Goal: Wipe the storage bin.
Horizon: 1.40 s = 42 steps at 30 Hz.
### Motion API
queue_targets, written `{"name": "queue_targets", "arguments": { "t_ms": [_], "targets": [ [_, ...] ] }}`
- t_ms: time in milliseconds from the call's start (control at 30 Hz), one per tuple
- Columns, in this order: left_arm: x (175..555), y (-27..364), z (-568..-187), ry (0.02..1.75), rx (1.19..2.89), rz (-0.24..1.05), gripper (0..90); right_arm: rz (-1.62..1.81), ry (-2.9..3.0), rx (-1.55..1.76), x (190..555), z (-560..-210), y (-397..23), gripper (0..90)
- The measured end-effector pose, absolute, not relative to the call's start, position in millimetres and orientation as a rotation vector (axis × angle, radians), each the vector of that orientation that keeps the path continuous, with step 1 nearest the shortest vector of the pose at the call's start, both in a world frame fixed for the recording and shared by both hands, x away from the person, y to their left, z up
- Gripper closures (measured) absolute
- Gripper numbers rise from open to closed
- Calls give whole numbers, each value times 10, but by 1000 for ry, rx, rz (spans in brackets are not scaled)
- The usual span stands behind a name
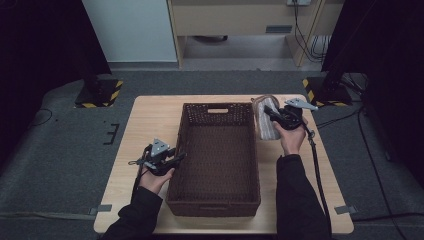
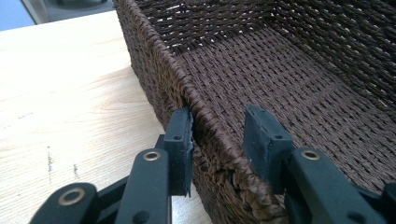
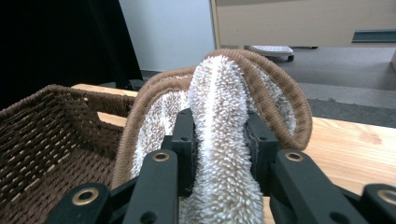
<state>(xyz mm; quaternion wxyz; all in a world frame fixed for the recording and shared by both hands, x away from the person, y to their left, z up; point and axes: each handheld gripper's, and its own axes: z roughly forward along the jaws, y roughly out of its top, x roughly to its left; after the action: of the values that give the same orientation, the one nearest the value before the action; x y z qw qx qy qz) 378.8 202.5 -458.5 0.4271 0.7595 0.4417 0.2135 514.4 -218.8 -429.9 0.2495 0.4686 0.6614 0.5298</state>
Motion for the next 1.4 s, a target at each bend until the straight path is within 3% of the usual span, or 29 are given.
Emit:
{"name": "queue_targets", "arguments": {
  "t_ms": [833, 1033, 1400],
  "targets": [
    [3789, 2027, -4589, 1099, 1897, 532, 615, 1188, 1988, 1467, 5398, -5163, -1995, 716],
    [3788, 2024, -4588, 1098, 1899, 536, 614, 1184, 1980, 1463, 5354, -5033, -2063, 715],
    [3788, 2021, -4586, 1100, 1903, 539, 615, 1429, 1789, 1344, 5217, -4413, -2168, 716]
  ]
}}
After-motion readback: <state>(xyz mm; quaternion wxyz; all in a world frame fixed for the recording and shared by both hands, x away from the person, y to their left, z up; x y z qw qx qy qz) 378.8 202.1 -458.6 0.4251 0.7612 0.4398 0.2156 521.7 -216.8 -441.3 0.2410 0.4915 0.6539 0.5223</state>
